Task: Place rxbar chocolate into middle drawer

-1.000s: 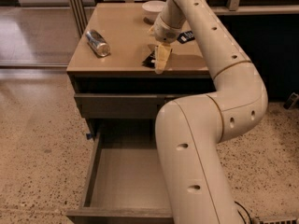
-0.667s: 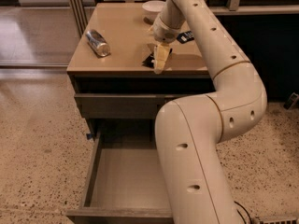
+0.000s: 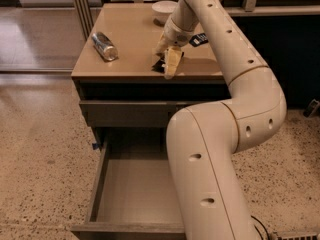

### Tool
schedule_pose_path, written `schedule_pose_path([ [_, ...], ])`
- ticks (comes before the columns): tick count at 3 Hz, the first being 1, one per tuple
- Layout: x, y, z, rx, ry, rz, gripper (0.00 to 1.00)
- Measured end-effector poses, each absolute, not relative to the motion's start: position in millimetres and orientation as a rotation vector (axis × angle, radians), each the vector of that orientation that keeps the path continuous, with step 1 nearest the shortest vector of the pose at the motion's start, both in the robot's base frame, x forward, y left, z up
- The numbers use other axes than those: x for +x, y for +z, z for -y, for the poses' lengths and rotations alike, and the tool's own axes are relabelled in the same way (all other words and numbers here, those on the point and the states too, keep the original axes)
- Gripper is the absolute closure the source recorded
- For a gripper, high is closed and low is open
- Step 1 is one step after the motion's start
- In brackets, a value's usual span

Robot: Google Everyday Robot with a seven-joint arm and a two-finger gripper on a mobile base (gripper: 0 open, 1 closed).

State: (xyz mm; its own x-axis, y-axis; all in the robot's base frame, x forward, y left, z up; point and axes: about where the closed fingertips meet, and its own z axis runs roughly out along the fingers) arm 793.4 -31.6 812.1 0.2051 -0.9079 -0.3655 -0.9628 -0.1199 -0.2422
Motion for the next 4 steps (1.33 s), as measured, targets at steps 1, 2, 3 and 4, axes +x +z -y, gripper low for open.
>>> schedule_pose_path([
  [1,793.4,812.1,31.6,-2.067,0.176,-1.739,0.64],
  [2,789.3,814.9,32.1,-2.067,0.176,-1.739,0.88],
  [3,789.2,815.0,32.1,-2.067,0.176,-1.739,1.00],
  [4,786.5,820.3,32.3,-2.067,0.176,-1.739,1.00],
])
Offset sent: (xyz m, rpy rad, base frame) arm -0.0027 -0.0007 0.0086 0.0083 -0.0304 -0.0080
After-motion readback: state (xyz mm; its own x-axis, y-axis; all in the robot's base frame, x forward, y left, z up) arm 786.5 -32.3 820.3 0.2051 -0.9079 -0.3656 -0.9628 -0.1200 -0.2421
